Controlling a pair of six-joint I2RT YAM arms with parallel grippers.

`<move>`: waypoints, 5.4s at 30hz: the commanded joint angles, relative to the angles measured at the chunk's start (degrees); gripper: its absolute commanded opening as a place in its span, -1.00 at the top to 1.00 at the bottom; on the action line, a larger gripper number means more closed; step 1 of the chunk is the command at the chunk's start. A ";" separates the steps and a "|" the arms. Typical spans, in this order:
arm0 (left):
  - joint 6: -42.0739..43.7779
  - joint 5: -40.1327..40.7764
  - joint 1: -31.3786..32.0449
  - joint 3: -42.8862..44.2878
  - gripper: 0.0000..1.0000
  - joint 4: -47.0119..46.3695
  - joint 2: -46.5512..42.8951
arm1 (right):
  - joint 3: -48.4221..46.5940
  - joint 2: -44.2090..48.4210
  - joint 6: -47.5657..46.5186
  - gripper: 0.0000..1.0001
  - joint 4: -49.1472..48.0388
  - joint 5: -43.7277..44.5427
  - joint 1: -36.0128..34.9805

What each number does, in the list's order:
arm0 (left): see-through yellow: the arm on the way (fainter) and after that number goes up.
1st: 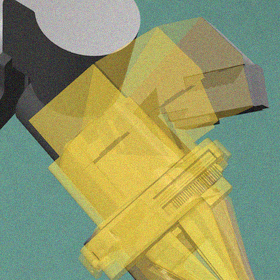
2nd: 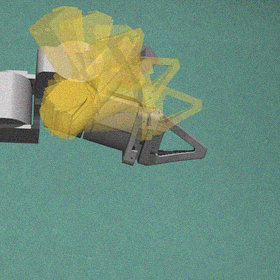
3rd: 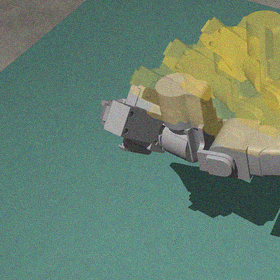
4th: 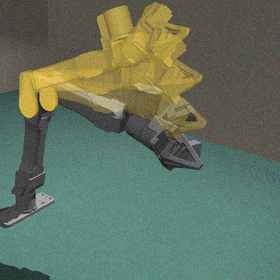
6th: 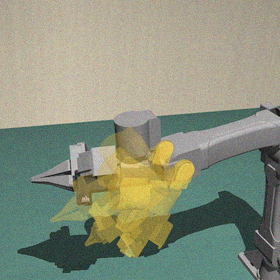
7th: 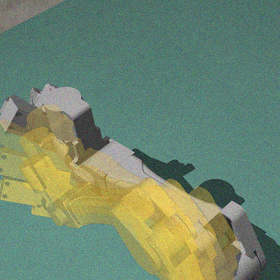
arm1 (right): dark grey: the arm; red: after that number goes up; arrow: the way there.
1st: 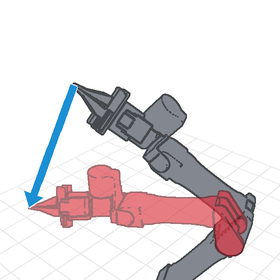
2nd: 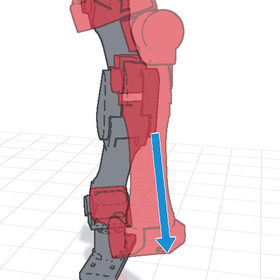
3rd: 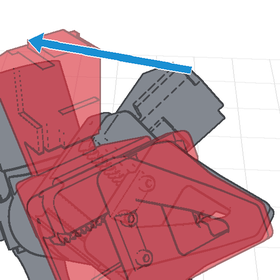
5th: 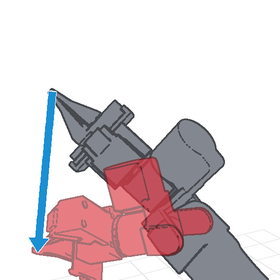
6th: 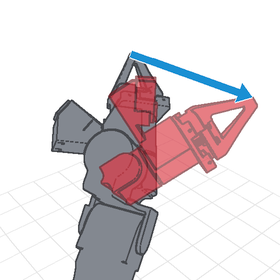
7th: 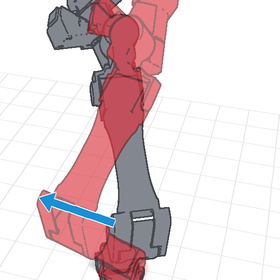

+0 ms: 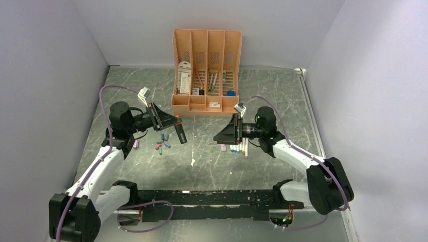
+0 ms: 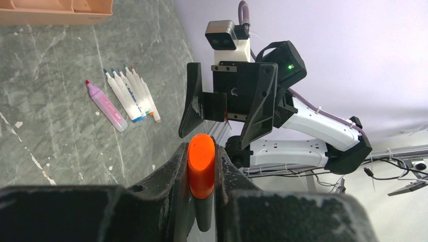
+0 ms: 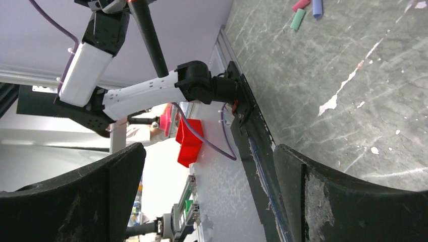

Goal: Open the pen caps

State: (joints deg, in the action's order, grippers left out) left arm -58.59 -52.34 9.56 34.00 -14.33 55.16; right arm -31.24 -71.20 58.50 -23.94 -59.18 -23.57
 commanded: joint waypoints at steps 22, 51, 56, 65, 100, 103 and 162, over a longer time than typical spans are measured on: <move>3.92 12.50 15.05 8.65 0.85 2.86 12.17 | 7.85 4.31 -5.32 -0.97 1.51 -3.78 3.77; 2.02 12.79 18.81 4.73 0.85 -1.39 9.53 | 3.06 5.56 -9.33 -0.91 11.02 -1.03 5.11; 0.52 12.86 18.98 2.25 0.85 -3.86 7.80 | 2.42 6.36 -6.61 -0.72 8.79 -2.04 5.14; -2.06 13.36 19.96 -0.93 0.85 -7.01 3.63 | 2.86 6.33 2.42 -0.61 -2.60 -4.22 5.09; -6.27 18.73 26.54 -4.83 0.85 -18.96 4.09 | -5.15 -3.34 9.69 0.07 -14.63 3.98 -12.39; -6.36 19.09 26.98 -5.01 0.85 -19.07 4.03 | -5.40 -4.12 10.37 0.19 -16.16 3.99 -12.58; 16.29 18.32 9.73 8.08 0.85 18.82 1.73 | -21.29 -13.77 -28.17 1.00 46.92 47.87 -19.87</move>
State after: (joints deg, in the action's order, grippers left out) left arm -45.17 -33.63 19.11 42.96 -2.42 59.79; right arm -50.00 -79.05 36.01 14.57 -24.38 -43.75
